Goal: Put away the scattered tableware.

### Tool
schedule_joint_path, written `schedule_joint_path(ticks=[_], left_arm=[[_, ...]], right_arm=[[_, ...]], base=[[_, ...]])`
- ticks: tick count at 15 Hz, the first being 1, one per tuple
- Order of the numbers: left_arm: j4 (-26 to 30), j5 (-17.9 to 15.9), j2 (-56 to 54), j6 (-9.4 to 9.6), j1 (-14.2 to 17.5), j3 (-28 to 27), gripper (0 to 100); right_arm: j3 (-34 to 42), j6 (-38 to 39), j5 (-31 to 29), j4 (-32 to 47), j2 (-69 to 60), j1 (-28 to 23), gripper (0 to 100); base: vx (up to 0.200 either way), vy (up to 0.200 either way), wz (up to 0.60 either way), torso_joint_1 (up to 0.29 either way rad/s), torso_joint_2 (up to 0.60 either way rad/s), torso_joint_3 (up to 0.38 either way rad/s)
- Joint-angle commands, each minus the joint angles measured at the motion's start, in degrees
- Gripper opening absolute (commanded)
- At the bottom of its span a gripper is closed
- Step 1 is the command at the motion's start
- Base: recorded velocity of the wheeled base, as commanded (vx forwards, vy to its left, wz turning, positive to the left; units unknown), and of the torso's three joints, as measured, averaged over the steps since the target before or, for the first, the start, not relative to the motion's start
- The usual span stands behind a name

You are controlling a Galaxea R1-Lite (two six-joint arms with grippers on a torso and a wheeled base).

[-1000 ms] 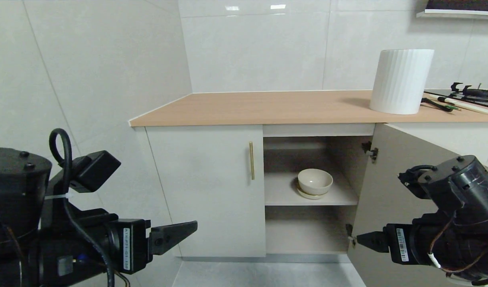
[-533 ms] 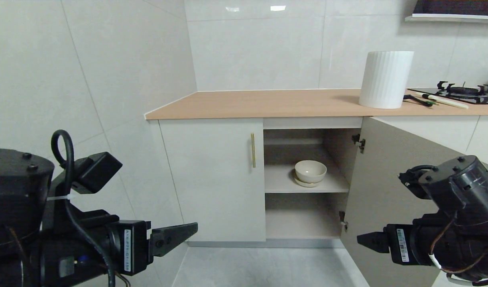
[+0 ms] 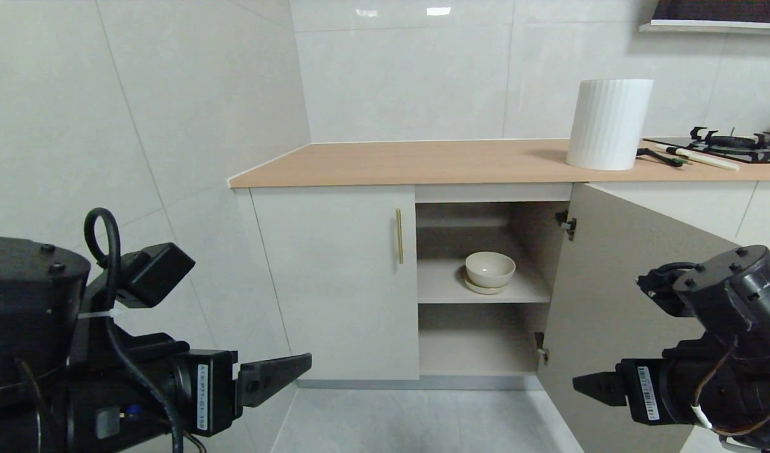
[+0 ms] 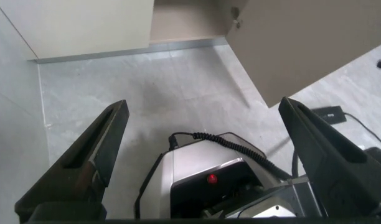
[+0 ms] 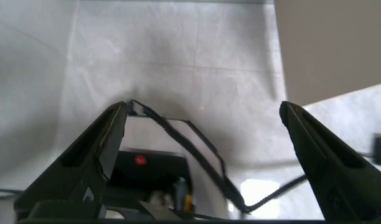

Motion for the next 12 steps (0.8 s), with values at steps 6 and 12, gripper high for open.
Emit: schedule_joint_path(ticks=[6, 12], left_arm=[[-0.09, 0.04, 0.06, -0.06, -0.02, -0.02, 100], [0.00, -0.05, 0.06, -0.06, -0.02, -0.02, 100]], right_arm=[[-0.57, -2.47, 0.01, 5.93, -0.04, -2.00, 100], [-1.18, -5.20, -1.04, 10.94, 0.22, -5.43, 100]], base=[[0.000, -0.200, 0.00, 0.004, 0.00, 0.002], [0.000, -0.167, 0.00, 0.000, 0.00, 0.003]])
